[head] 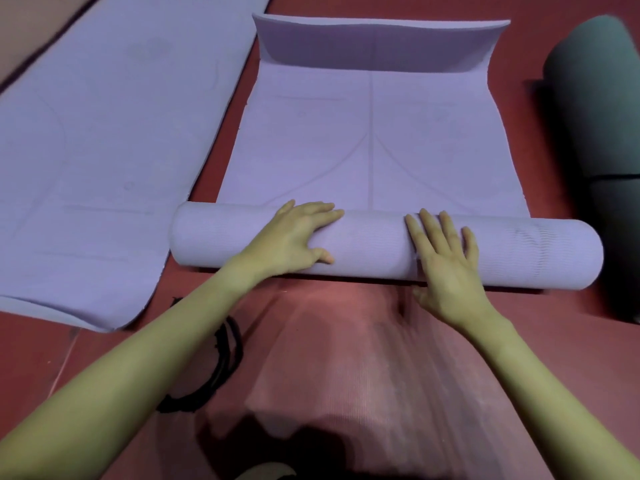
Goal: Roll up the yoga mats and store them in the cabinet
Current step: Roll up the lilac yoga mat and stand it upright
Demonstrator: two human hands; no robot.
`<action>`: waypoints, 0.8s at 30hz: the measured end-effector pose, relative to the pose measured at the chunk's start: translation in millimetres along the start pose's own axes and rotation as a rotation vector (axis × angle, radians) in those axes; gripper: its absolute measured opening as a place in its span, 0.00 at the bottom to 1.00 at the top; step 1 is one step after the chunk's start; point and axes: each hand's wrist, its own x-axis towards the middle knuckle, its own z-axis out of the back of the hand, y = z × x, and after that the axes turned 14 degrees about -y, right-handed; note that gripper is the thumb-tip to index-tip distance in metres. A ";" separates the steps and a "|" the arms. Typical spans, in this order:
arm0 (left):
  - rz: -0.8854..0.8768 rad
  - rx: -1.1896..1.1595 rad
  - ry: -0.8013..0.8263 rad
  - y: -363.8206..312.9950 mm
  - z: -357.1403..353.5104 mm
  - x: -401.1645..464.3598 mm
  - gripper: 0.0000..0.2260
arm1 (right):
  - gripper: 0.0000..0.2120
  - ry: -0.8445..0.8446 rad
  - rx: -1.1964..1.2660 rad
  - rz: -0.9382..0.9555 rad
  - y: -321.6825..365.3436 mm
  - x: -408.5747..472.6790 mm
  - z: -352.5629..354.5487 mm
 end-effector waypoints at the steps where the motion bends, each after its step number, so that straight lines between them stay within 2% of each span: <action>1: -0.021 0.009 -0.083 0.6 -3.0 -5.0 0.31 | 0.55 0.004 -0.019 0.005 -1.9 6.2 -2.4; 3: -0.085 0.099 -0.257 1.3 -11.8 -17.5 0.27 | 0.54 0.009 -0.025 0.004 -4.6 20.4 -4.6; 4: -0.106 0.156 -0.299 2.1 -16.2 -21.3 0.28 | 0.53 0.010 -0.025 0.000 -5.8 27.4 -5.1; 7: -0.145 0.260 -0.263 6.7 -23.6 -19.3 0.35 | 0.52 0.041 -0.014 -0.010 -8.7 43.2 -4.3; 12: -0.085 0.166 -0.154 14.1 -15.1 2.9 0.37 | 0.49 0.017 0.015 -0.023 -10.8 38.5 -1.8; 15: -0.036 0.157 -0.112 15.4 -10.0 14.9 0.37 | 0.52 -0.037 0.008 -0.017 -9.5 26.2 -6.4; 19: -0.155 0.247 -0.298 18.9 -13.5 5.9 0.33 | 0.56 -0.043 -0.038 0.003 -12.9 31.7 -13.4; 20: -0.162 0.278 -0.297 19.8 -13.8 4.7 0.35 | 0.56 -0.038 -0.051 0.009 -13.9 37.0 -13.2; 24: -0.081 0.429 -0.081 15.7 -10.8 21.1 0.49 | 0.57 0.024 -0.089 0.005 -17.7 62.7 -12.5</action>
